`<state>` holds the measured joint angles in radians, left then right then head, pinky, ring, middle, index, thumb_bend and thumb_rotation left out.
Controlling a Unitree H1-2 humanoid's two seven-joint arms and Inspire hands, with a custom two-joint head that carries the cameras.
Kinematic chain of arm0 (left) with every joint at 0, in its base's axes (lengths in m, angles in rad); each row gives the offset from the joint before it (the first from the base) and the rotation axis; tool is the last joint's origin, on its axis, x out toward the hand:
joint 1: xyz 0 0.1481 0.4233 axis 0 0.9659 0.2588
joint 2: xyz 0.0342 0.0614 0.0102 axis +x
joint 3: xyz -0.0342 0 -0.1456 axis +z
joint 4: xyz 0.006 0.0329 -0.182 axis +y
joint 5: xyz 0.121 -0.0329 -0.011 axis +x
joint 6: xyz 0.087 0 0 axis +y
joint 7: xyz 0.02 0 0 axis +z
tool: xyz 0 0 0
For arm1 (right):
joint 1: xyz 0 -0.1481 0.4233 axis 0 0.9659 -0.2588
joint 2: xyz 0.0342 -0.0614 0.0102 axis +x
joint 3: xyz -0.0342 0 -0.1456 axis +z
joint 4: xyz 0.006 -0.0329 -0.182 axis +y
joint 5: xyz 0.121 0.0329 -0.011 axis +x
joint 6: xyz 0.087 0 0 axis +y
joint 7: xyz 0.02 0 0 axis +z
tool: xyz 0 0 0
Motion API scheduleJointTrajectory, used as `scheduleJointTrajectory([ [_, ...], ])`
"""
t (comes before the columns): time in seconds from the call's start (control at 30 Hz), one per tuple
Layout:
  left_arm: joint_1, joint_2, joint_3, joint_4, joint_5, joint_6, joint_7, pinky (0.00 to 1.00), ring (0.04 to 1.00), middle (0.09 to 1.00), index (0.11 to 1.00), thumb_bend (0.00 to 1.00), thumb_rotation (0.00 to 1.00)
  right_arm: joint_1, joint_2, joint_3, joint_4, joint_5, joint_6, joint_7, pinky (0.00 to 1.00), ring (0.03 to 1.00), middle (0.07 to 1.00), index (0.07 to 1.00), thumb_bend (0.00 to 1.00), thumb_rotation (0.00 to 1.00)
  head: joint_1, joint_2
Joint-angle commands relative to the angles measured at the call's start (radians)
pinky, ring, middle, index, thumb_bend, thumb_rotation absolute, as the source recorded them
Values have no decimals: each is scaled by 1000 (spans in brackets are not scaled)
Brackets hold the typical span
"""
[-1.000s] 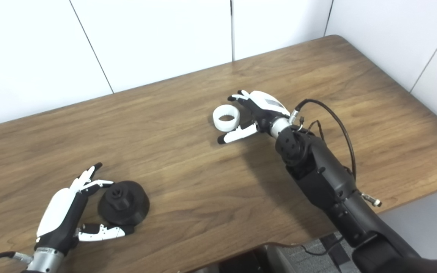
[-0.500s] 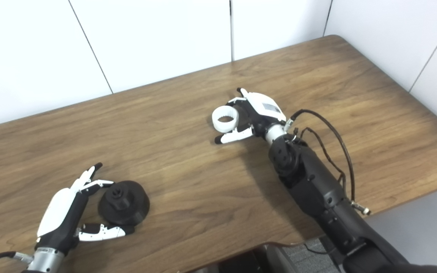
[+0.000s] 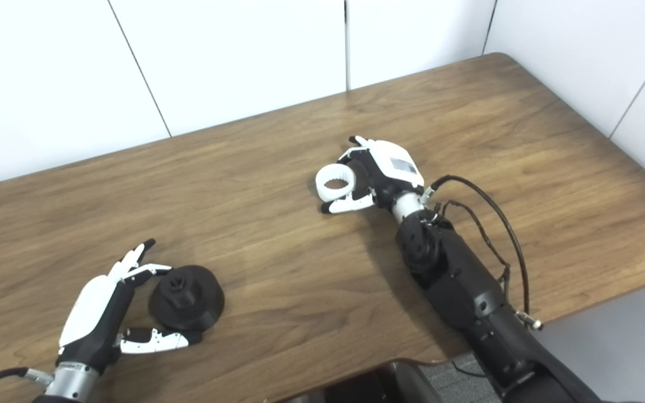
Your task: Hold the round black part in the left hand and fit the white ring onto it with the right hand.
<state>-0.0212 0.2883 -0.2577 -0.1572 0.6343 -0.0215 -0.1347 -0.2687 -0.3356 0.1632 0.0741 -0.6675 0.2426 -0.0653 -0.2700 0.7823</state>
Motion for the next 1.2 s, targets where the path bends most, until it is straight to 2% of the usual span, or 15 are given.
scheduleJointTrajectory([
  [0.0,-9,9,4,-30,8,-4,-1,1000,1000,1000,607,916,366,-20,-7,-8,4,-4,-28,-26,938,939,910,608,815,260,0,0],
  [0.13,-11,7,5,-28,4,-8,2,1000,1000,1000,605,914,360,-17,-9,-15,1,7,-46,-35,951,941,905,593,773,225,1,1],
  [0.2,-12,8,4,-29,8,-8,2,997,1000,1000,605,912,362,-14,-11,-16,-2,7,-60,-43,951,937,904,525,603,173,3,3],
  [0.27,-14,8,4,-29,10,-7,2,996,1000,1000,606,910,362,-10,-9,-21,-3,13,-75,-57,960,931,898,498,537,150,2,2],
  [0.37,-16,8,4,-28,12,-7,2,1000,1000,1000,606,911,367,-7,-4,-27,3,15,-99,-83,969,920,884,489,522,141,5,2],
  [0.57,-20,9,7,-32,14,3,-4,1000,1000,1000,608,912,362,-10,2,-28,12,11,-111,-100,991,916,871,486,519,137,7,4],
  [0.87,-20,8,7,-35,20,4,-2,999,1000,1000,607,914,377,-14,5,-27,12,9,-111,-103,969,906,859,485,521,136,8,7],
  [1.17,-21,7,8,-31,19,3,0,998,1000,1000,606,918,375,8,34,-58,-57,32,-113,-121,962,902,856,484,522,136,9,9],
])
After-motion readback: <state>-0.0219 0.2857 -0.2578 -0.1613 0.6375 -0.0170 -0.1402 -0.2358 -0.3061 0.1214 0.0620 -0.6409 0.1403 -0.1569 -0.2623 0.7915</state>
